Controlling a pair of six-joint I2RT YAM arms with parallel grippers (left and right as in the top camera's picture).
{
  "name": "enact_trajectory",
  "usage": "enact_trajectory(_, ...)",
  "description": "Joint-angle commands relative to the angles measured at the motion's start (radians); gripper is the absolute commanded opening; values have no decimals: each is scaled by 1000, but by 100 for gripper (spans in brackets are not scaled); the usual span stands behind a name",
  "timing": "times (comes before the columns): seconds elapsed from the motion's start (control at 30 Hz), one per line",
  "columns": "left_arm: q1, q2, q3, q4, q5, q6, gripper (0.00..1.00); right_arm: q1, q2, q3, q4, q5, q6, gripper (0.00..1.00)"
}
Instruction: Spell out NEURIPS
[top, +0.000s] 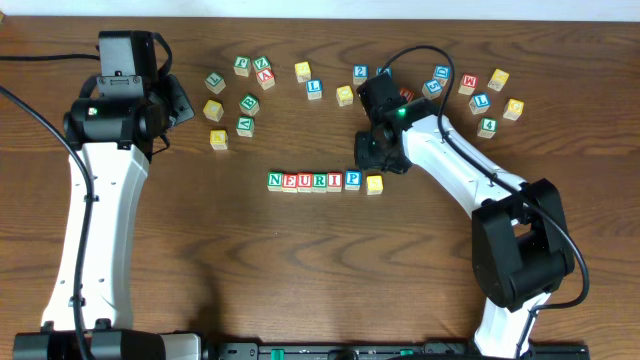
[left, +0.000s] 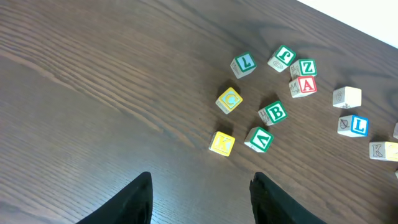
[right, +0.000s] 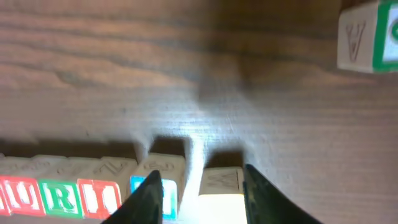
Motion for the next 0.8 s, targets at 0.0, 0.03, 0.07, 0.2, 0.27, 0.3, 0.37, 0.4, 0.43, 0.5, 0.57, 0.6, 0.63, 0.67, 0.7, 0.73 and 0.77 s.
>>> enact_trajectory(0.0, 2, -3, 6, -3, -9, 5, 50, 24, 6, 11, 36, 30, -2, 31)
enact_trajectory(0.03, 2, -3, 6, -3, -9, 5, 50, 29, 10, 10, 50, 30, -2, 29)
enact_trajectory(0.07, 2, -3, 6, -3, -9, 5, 50, 34, 13, 10, 57, 31, 2, 26)
enact_trajectory(0.2, 2, -3, 6, -3, -9, 5, 50, 54, 36, 10, 73, 30, 6, 19)
enact_trajectory(0.27, 2, -3, 6, -3, -9, 5, 50, 60, 47, 10, 73, 31, 10, 17)
enact_trajectory(0.3, 2, -3, 6, -3, -9, 5, 50, 62, 51, 10, 73, 30, 10, 16)
enact_trajectory(0.37, 2, -3, 6, -3, -9, 5, 50, 62, 56, 10, 72, 31, 14, 14)
enact_trajectory(0.4, 2, -3, 6, -3, -9, 5, 50, 62, 56, 10, 72, 30, 16, 13)
enact_trajectory(0.43, 2, -3, 6, -3, -9, 5, 50, 62, 57, 10, 72, 30, 16, 12)
enact_trajectory(0.5, 2, -3, 6, -3, -9, 5, 50, 62, 57, 10, 72, 30, 16, 12)
enact_trajectory(0.57, 2, -3, 6, -3, -9, 5, 50, 62, 57, 10, 68, 30, 17, 10)
enact_trajectory(0.6, 2, -3, 6, -3, -9, 5, 50, 62, 57, 10, 64, 30, 17, 9)
enact_trajectory(0.63, 2, -3, 6, -3, -9, 5, 50, 62, 57, 10, 61, 30, 17, 8)
enact_trajectory(0.67, 2, -3, 6, -3, -9, 5, 50, 62, 57, 10, 59, 30, 18, 8)
enact_trajectory(0.7, 2, -3, 6, -3, -9, 5, 50, 62, 57, 10, 56, 30, 18, 8)
enact_trajectory(0.73, 2, -3, 6, -3, -9, 5, 50, 63, 57, 10, 55, 29, 20, 8)
enact_trajectory(0.77, 2, -3, 6, -3, -9, 5, 50, 63, 58, 10, 52, 29, 24, 7)
